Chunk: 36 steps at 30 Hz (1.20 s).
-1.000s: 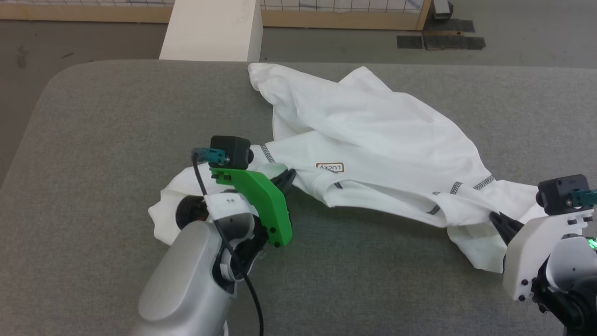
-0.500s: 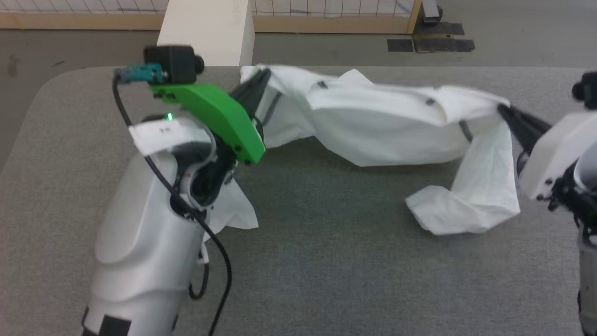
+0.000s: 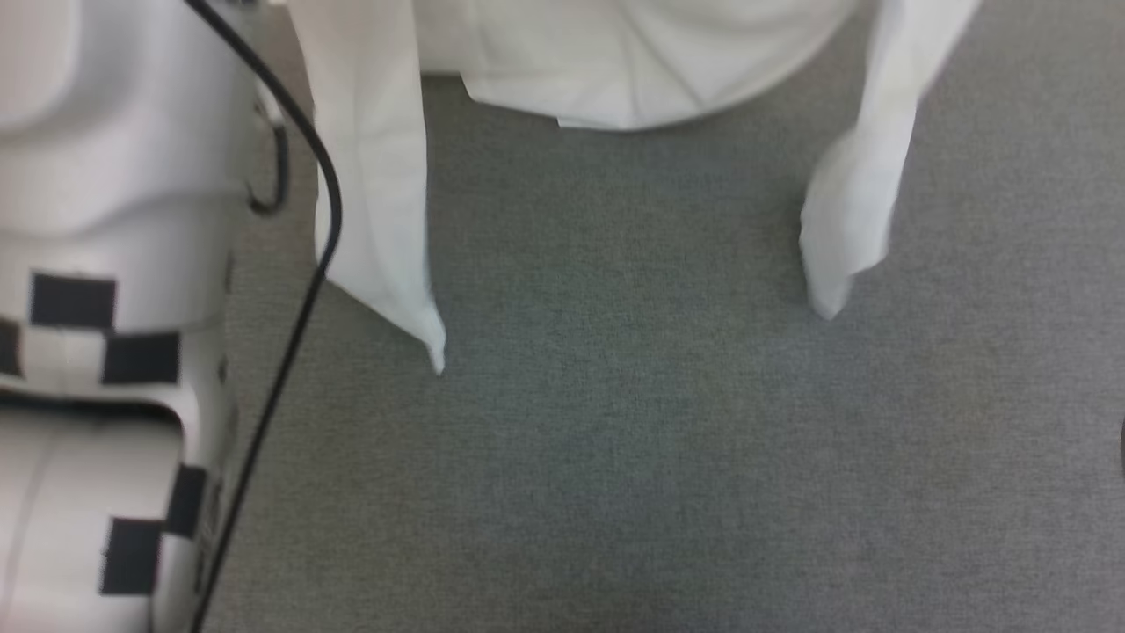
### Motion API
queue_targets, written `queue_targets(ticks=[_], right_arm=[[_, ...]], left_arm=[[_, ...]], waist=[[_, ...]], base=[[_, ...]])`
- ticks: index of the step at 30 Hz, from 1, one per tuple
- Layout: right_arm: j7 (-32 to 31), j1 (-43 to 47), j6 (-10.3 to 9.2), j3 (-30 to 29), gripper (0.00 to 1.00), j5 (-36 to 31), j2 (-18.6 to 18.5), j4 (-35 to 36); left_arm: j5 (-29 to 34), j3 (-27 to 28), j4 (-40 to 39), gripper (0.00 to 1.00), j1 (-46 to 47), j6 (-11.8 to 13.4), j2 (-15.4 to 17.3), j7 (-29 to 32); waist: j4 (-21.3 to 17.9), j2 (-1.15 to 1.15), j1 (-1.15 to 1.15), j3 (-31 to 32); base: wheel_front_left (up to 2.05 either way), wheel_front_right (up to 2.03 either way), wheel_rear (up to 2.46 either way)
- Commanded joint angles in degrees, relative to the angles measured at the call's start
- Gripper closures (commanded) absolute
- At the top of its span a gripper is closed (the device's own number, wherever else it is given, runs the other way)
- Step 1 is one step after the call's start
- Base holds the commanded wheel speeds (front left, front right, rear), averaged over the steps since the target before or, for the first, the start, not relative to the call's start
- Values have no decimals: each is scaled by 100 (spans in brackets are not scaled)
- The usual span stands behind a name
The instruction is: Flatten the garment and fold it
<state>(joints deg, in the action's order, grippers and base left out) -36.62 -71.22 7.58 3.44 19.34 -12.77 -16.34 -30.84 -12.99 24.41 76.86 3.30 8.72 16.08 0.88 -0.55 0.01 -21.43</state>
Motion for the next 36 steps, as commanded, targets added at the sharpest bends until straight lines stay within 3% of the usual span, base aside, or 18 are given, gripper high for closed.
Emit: queue_targets(ticks=[1,9,15,19,27,36], right_arm=[[207,-353,-9,-26,100,-94,61,-163],[1361,-1838,-9,-107,100,-400,244,-1123],[2028,-2245,-9,-187,100,-526,188,-1345],[2149,-2298,-9,-107,100,-503,114,-1560],[2249,-1666,-9,344,100,-52,-95,-1808],[2716,240,-9,839,100,972,-506,-1487]], left_arm=[[165,-23,126,100,357,27,52,-134],[598,30,654,100,1708,124,122,-1228],[638,124,1084,100,2171,-11,153,-2076],[547,95,1498,100,2187,-173,113,-2141],[318,-7,2144,100,1509,-524,-43,-2219],[-53,-258,2364,100,-357,-955,-257,-2473]], waist=[[-173,53,-1,-485],[-199,53,-1,-758],[-108,53,-1,-876],[-17,53,-1,-958],[169,53,-1,-856],[374,53,-1,176]], base=[[0,0,0],[0,0,0],[0,0,0],[0,0,0],[0,0,0],[0,0,0]])
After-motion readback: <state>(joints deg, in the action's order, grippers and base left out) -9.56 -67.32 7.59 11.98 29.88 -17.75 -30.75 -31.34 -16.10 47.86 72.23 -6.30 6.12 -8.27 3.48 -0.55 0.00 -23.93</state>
